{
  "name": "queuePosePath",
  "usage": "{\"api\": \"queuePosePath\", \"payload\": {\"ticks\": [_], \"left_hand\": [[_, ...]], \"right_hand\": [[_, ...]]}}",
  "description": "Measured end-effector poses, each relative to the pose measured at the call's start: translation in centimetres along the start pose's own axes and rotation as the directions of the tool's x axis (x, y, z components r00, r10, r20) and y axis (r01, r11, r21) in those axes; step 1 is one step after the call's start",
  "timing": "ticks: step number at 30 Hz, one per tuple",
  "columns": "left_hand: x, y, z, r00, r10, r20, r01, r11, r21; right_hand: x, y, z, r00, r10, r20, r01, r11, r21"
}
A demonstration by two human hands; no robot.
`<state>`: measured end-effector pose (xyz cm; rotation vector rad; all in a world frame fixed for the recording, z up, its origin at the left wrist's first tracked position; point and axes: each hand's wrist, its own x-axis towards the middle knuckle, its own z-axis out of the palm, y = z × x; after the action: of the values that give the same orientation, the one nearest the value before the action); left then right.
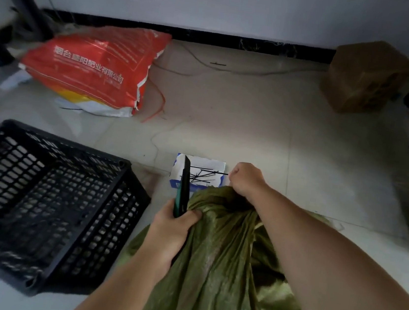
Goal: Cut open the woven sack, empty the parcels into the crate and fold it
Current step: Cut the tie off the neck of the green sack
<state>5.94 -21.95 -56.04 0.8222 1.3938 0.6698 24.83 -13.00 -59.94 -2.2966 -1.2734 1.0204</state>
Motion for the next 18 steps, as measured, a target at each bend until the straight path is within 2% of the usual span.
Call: {"api": "queuePosePath", "payload": {"ticks": [3, 7, 12, 14, 16, 18], "left_hand": [[0.6, -0.7, -0.8, 0.999, -0.042, 0.034, 0.043, 0.999, -0.023], [2.2, -1.4, -2.2, 0.996, -0.058, 0.065, 0.061, 0.998, -0.033], [2.9, -1.6, -3.4, 0.997, -0.049, 0.067, 0.05, 0.999, -0.012], [3.3, -1.6, -3.7, 0.997, -0.046, 0.067, 0.046, 0.999, -0.007], [3.5, -1.6, -3.7, 0.997, -0.034, 0.074, 0.033, 0.999, 0.005], [3.9, -1.5, -3.5, 0.997, -0.016, 0.078, 0.015, 1.0, 0.011]], "right_hand": [[1.6, -1.0, 2.1, 1.0, -0.019, 0.019, 0.021, 0.994, -0.11], [4.4, -2.4, 4.7, 1.0, -0.023, -0.003, 0.022, 0.988, -0.151], [6.1, -3.0, 5.9, 0.999, 0.014, 0.04, -0.01, 0.997, -0.079], [6.2, -2.7, 5.9, 0.998, 0.009, 0.059, -0.002, 0.993, -0.118], [6.0, -2.5, 5.4, 0.999, -0.011, 0.03, 0.014, 0.993, -0.113], [5.6, -2.5, 4.1, 0.997, -0.058, -0.047, 0.057, 0.998, -0.024]]}}
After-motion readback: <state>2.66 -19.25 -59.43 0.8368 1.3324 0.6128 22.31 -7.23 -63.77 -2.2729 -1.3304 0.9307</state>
